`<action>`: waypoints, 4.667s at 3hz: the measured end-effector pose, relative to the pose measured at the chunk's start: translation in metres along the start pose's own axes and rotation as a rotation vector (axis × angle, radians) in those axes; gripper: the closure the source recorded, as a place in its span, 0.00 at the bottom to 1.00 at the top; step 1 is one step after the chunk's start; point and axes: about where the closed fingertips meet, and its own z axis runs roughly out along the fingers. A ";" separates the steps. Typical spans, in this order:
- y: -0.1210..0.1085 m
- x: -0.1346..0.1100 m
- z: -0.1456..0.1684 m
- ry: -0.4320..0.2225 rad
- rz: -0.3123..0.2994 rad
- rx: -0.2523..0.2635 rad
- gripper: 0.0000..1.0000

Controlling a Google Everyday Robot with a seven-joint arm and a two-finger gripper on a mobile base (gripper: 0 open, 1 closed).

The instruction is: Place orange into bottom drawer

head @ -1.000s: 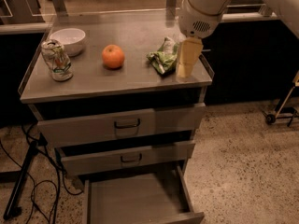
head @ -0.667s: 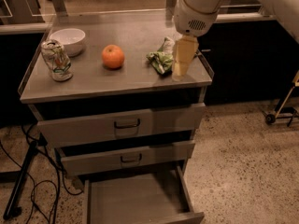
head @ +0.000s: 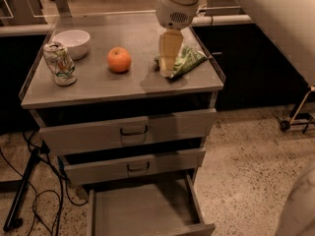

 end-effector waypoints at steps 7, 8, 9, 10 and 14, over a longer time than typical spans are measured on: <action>-0.069 -0.096 0.062 -0.070 -0.047 0.035 0.00; -0.069 -0.096 0.062 -0.070 -0.047 0.035 0.00; -0.065 -0.097 0.080 -0.082 -0.032 -0.002 0.00; -0.068 -0.104 0.101 -0.123 -0.027 -0.044 0.00; -0.074 -0.104 0.149 -0.110 -0.005 -0.123 0.00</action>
Offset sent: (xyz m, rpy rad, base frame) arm 0.0143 0.0390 -0.0336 -0.1067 0.0427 -0.0762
